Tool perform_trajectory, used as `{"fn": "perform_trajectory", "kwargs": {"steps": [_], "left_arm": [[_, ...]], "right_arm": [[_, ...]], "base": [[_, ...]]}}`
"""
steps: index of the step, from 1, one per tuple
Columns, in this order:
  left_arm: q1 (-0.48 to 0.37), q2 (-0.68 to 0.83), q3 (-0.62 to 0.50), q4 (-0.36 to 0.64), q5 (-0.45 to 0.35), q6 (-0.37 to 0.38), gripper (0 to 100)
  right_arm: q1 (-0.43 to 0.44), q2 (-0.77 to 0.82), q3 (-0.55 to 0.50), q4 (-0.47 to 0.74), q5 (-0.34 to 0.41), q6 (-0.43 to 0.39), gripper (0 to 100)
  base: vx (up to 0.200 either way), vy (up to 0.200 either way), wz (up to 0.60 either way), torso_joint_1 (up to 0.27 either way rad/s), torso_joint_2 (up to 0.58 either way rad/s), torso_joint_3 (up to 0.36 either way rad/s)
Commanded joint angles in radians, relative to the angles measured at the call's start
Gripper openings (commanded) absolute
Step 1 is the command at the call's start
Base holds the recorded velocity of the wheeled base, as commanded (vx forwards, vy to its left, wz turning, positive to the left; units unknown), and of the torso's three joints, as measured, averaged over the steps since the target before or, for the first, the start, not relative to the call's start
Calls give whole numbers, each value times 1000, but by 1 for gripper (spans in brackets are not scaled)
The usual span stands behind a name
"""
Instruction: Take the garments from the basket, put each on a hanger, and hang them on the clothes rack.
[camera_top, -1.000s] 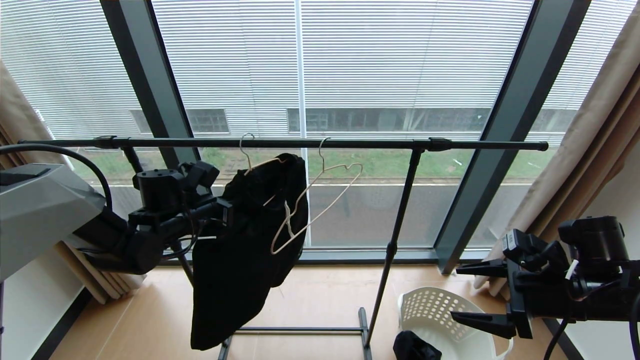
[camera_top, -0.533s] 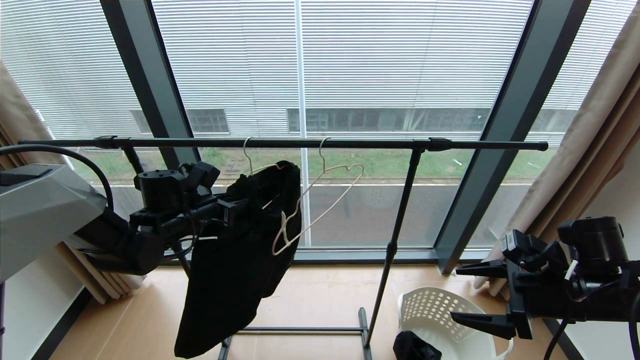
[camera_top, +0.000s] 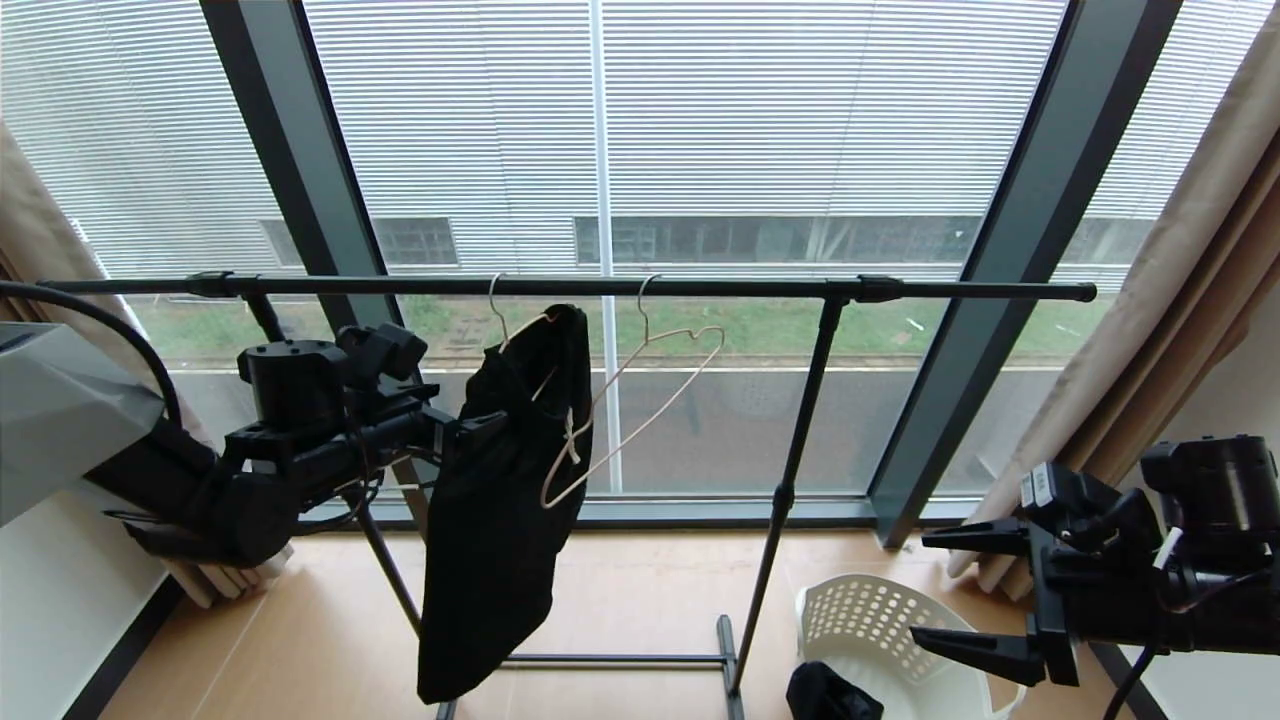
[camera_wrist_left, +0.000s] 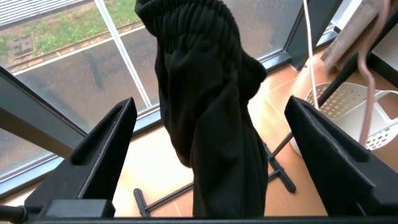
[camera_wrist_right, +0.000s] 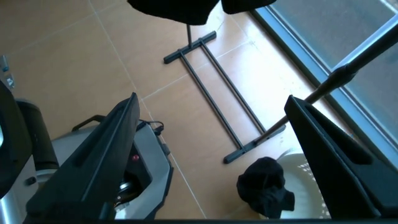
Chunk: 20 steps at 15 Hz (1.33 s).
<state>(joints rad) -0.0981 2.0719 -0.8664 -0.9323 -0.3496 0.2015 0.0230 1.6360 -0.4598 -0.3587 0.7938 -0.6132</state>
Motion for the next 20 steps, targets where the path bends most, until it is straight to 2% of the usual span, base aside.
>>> {"fn": "perform_trajectory", "kwargs": {"steps": [1, 2, 3, 5, 9, 10, 13, 14, 15, 17, 20], "left_arm": [[-6, -150, 96, 12, 0, 1, 100], [-5, -205, 144, 23, 0, 1, 100], [-3, -300, 241, 46, 0, 1, 100], [-3, -424, 400, 46, 0, 3, 100], [-3, -645, 598, 44, 3, 4, 100], [-3, -745, 678, 44, 4, 4, 100], [3, -920, 794, 46, 7, 3, 100], [5, -1023, 854, 50, 15, 1, 100], [5, -1081, 866, 66, 41, -1, 100], [3, -1237, 866, 225, 98, -10, 100], [-2, -1514, 866, 468, 98, -11, 100]], "right_arm": [[0, -140, 61, -17, -42, 0, 100], [-2, -194, 85, -17, -53, 0, 100], [-8, -314, 121, -14, -62, 3, 100], [-77, -487, 178, -8, -73, 4, 100], [-124, -717, 282, -3, -67, 7, 100], [-124, -780, 317, -3, -65, 47, 100], [-120, -926, 355, -2, -65, 185, 100], [-120, -1025, 385, 4, -65, 227, 100], [-121, -1093, 398, 44, -67, 230, 100], [-123, -1251, 395, 202, -73, 237, 100], [-133, -1489, 383, 373, -94, 303, 100]], "base": [[0, 0, 0, 0, 0, 0], [0, 0, 0, 0, 0, 0], [0, 0, 0, 0, 0, 0], [0, 0, 0, 0, 0, 0], [0, 0, 0, 0, 0, 0], [0, 0, 0, 0, 0, 0], [0, 0, 0, 0, 0, 0], [0, 0, 0, 0, 0, 0], [0, 0, 0, 0, 0, 0], [0, 0, 0, 0, 0, 0], [0, 0, 0, 0, 0, 0]]}}
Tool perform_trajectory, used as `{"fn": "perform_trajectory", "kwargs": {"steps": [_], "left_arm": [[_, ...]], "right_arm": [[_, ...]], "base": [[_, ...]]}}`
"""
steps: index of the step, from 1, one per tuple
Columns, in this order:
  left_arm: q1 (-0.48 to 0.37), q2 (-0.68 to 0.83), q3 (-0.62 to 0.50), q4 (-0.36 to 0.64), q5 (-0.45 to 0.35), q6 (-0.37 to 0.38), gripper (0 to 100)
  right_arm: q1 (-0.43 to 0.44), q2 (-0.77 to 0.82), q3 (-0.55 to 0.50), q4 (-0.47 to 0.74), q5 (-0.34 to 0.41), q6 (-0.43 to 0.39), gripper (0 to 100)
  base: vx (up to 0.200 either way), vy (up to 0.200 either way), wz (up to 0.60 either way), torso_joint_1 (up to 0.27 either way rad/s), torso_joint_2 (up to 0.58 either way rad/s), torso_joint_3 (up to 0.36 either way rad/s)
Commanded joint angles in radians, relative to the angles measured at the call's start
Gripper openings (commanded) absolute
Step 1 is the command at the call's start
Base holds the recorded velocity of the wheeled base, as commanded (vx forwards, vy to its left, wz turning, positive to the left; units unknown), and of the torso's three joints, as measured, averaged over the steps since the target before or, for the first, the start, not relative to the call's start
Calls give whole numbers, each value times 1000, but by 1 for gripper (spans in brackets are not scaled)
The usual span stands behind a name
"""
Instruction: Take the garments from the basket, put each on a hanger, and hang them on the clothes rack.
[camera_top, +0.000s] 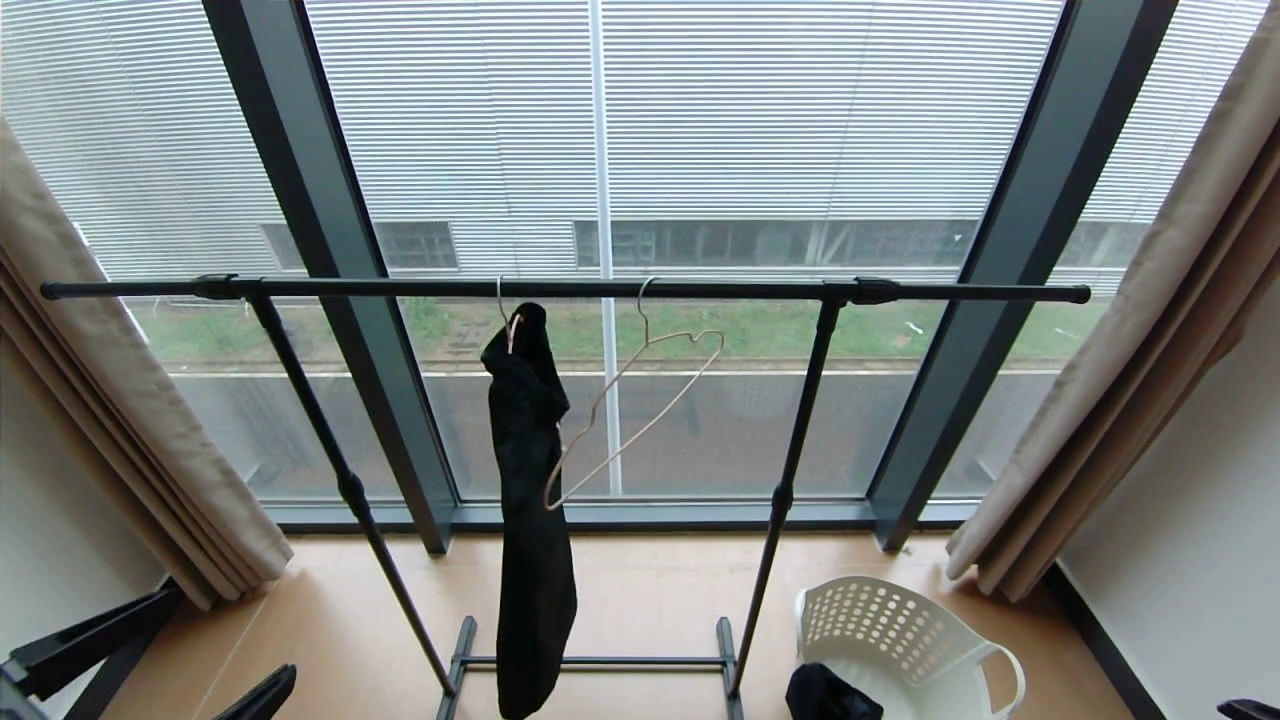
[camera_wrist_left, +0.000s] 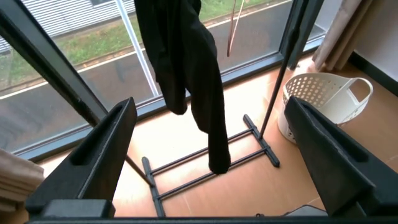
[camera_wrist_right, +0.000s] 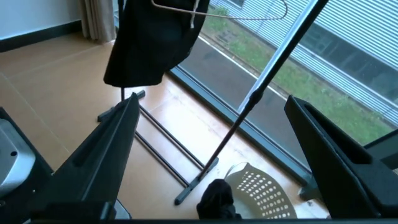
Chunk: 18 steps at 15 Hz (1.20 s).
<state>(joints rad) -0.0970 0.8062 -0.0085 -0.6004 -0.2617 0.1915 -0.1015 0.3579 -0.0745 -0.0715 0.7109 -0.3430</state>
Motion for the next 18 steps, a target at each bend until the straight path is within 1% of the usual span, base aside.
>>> {"fn": "perform_trajectory", "kwargs": {"steps": [1, 2, 3, 4, 5, 6, 7, 8, 9, 10, 12, 13, 14, 15, 16, 17, 18], "left_arm": [[3, -334, 9, 228, 13, -3, 100], [10, -415, -1, 326, 13, -4, 100], [14, -469, -8, 384, 13, -4, 100], [30, -591, -19, 508, 13, -3, 100], [40, -647, -18, 556, 13, -3, 100], [62, -720, -7, 602, 13, -4, 100], [95, -765, -13, 620, 15, -7, 100], [111, -775, -11, 620, 19, -15, 100], [111, -779, -10, 619, 41, -23, 100], [109, -783, -13, 620, 50, -35, 100], [109, -785, -8, 620, 58, -56, 100], [103, -805, -2, 622, 142, -70, 100], [103, -805, -2, 622, 179, -90, 100], [103, -805, -2, 622, 199, -124, 100], [103, -805, -4, 623, 233, -144, 100], [102, -806, -4, 623, 239, -147, 100], [102, -805, -4, 623, 233, -144, 100]], "right_arm": [[-20, -257, 1, 125, -51, 50, 100], [-23, -266, 18, 131, -119, 53, 100], [-23, -266, 33, 128, -182, 55, 100], [-23, -266, 42, 105, -360, 55, 100], [-23, -266, 44, 104, -459, 55, 100], [-23, -266, 51, 101, -577, 56, 100], [-23, -264, 50, 102, -605, 62, 100], [-23, -266, 50, 104, -603, 73, 100], [-12, -264, 48, 108, -577, 91, 100], [26, -266, 42, 119, -450, 99, 100], [45, -272, 33, 147, -383, 131, 100], [48, -274, 35, 139, -386, 136, 100], [48, -274, 35, 137, -410, 137, 100], [48, -272, 36, 137, -513, 137, 100], [48, -272, 39, 127, -643, 145, 100], [48, -274, 50, 110, -700, 200, 100], [46, -274, 55, 116, -702, 274, 100]], "base": [[0, 0, 0, 0, 0, 0], [0, 0, 0, 0, 0, 0], [0, 0, 0, 0, 0, 0], [0, 0, 0, 0, 0, 0], [0, 0, 0, 0, 0, 0], [0, 0, 0, 0, 0, 0], [0, 0, 0, 0, 0, 0], [0, 0, 0, 0, 0, 0], [0, 0, 0, 0, 0, 0], [0, 0, 0, 0, 0, 0], [0, 0, 0, 0, 0, 0], [0, 0, 0, 0, 0, 0], [0, 0, 0, 0, 0, 0], [0, 0, 0, 0, 0, 0], [0, 0, 0, 0, 0, 0], [0, 0, 0, 0, 0, 0], [0, 0, 0, 0, 0, 0]]}}
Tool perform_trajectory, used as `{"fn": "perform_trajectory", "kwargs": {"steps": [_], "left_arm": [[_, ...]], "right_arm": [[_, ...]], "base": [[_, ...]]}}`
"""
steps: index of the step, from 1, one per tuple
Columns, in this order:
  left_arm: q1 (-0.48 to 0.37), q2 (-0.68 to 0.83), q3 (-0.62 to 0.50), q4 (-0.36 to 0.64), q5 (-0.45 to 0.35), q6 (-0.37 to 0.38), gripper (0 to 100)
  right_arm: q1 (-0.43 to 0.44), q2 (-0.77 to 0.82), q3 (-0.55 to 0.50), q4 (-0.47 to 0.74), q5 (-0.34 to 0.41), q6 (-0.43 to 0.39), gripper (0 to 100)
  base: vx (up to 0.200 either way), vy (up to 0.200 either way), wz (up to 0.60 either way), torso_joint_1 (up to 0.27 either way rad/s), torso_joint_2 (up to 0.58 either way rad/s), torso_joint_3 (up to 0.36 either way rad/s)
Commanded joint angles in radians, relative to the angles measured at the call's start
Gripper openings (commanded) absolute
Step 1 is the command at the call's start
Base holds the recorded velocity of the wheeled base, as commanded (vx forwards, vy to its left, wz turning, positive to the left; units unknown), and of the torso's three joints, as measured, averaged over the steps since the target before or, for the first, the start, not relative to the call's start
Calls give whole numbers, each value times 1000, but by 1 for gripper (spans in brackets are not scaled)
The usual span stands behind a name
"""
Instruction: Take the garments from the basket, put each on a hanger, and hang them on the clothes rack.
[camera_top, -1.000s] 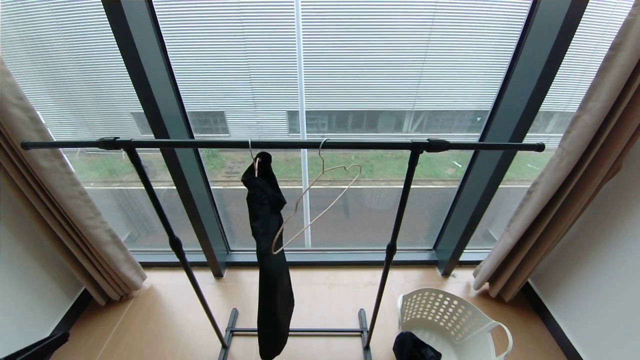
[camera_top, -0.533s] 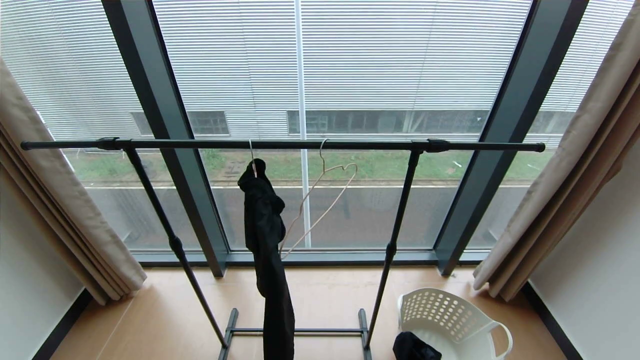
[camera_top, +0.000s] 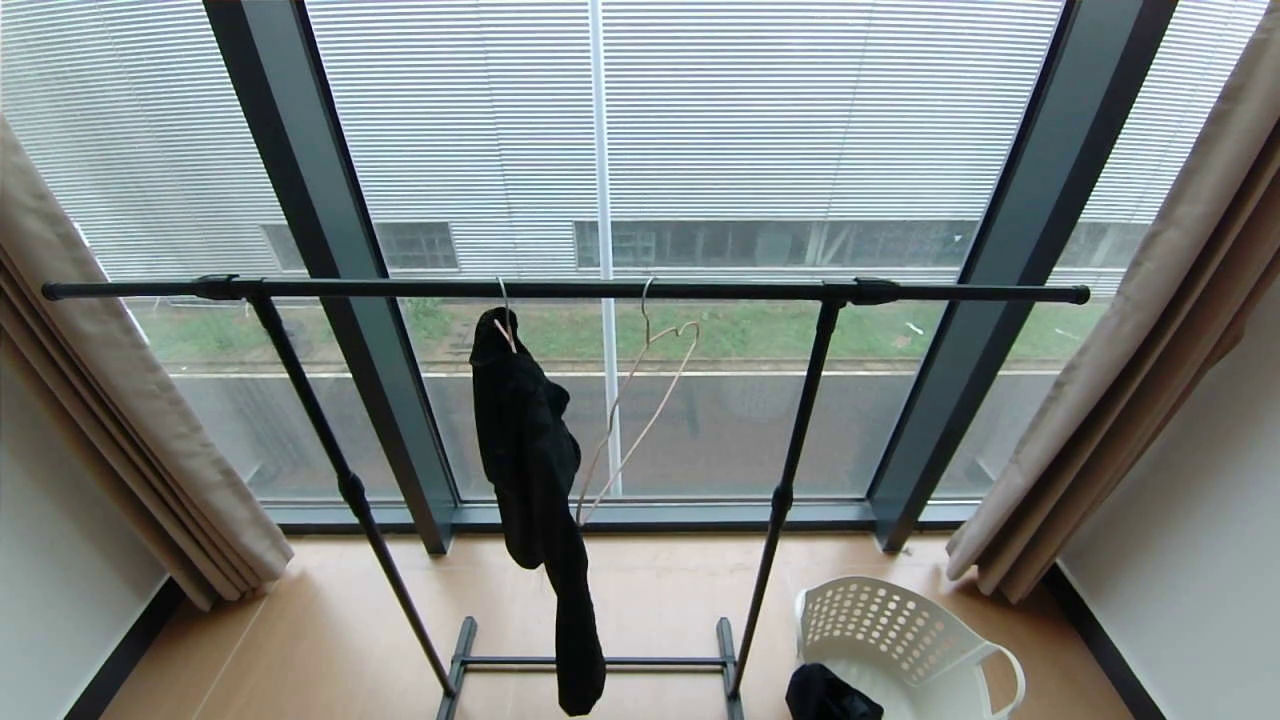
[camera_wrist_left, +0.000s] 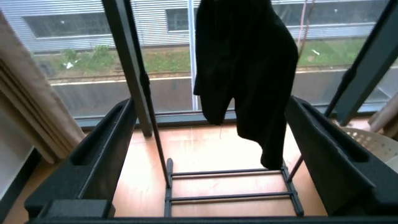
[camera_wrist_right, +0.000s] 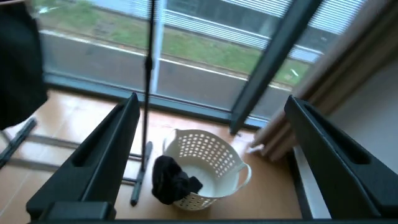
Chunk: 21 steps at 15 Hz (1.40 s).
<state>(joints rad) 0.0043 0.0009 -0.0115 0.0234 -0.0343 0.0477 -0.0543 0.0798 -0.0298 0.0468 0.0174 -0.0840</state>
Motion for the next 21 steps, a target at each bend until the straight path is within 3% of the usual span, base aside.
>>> {"fn": "perform_trajectory", "kwargs": {"steps": [1, 3, 4, 7, 10, 21], "left_arm": [[0, 1, -1, 1, -27, 0, 100], [0, -1, -5, 9, -93, -2, 100], [0, -1, -8, 18, -98, 1, 100], [0, -1, -7, 20, -93, 0, 100], [0, -1, -7, 20, -88, -14, 100], [0, -1, -8, 20, -98, -6, 100]], "right_arm": [[2, 6, 10, 4, 22, 38, 100], [51, -31, 8, 4, 142, 6, 100], [65, -37, 8, 4, 150, -42, 100], [59, -75, 11, -2, 141, -52, 100], [59, -77, 16, -10, 62, 35, 100], [59, -77, 16, -10, 70, 59, 100]], "base": [[0, 0, 0, 0, 0, 0], [0, 0, 0, 0, 0, 0], [0, 0, 0, 0, 0, 0], [0, 0, 0, 0, 0, 0], [0, 0, 0, 0, 0, 0], [0, 0, 0, -37, 85, 44]]}}
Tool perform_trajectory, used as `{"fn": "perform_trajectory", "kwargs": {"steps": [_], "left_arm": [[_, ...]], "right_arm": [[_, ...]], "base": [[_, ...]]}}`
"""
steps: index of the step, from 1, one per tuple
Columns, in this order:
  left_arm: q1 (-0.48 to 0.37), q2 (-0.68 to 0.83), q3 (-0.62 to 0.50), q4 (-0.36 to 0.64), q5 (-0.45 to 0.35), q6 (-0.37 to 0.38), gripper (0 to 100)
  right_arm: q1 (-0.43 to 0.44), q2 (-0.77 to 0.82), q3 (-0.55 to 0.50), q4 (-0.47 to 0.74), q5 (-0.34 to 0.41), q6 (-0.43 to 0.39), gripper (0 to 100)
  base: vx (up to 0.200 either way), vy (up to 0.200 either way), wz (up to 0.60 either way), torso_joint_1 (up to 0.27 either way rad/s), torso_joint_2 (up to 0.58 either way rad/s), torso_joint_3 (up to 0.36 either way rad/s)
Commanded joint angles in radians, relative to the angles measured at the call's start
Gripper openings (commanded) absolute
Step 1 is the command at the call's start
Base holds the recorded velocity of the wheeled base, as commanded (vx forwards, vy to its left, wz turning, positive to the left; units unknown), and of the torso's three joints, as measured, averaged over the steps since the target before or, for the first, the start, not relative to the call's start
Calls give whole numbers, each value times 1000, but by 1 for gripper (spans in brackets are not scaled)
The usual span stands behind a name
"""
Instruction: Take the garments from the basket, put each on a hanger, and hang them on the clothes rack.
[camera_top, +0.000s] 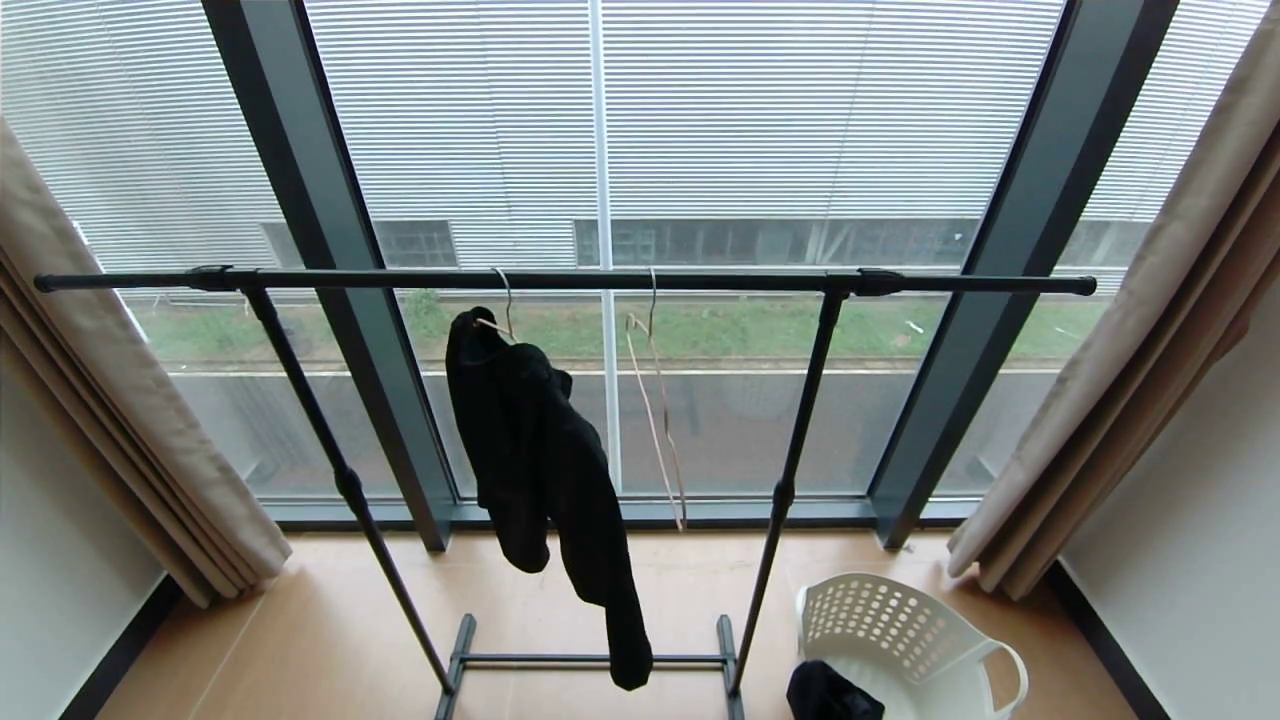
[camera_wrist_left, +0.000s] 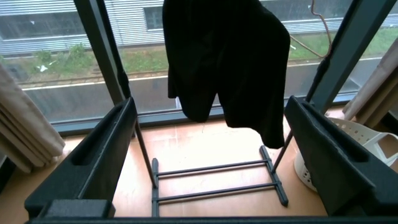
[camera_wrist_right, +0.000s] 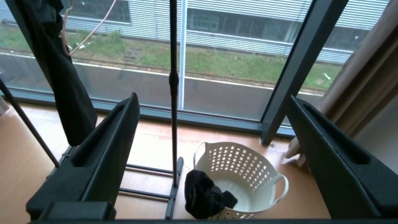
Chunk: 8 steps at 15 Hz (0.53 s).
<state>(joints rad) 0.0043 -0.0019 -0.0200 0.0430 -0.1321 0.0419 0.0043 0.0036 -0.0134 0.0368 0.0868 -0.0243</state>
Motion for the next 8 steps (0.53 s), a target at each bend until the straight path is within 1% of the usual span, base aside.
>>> {"fn": "perform_trajectory", "kwargs": {"steps": [1, 4, 8], "left_arm": [[-1, 2, 0, 0, 0, 0, 100], [0, 2, 0, 0, 0, -2, 100], [0, 2, 0, 0, 2, -4, 100]], "right_arm": [[0, -1, 0, 0, 1, 0, 100], [0, -1, -2, 0, 1, 0, 100], [0, -1, -2, 0, 1, 3, 100]], "base": [[0, 0, 0, -90, 227, 110], [0, 0, 0, -110, 248, 131], [0, 0, 0, -143, 322, 171]]}}
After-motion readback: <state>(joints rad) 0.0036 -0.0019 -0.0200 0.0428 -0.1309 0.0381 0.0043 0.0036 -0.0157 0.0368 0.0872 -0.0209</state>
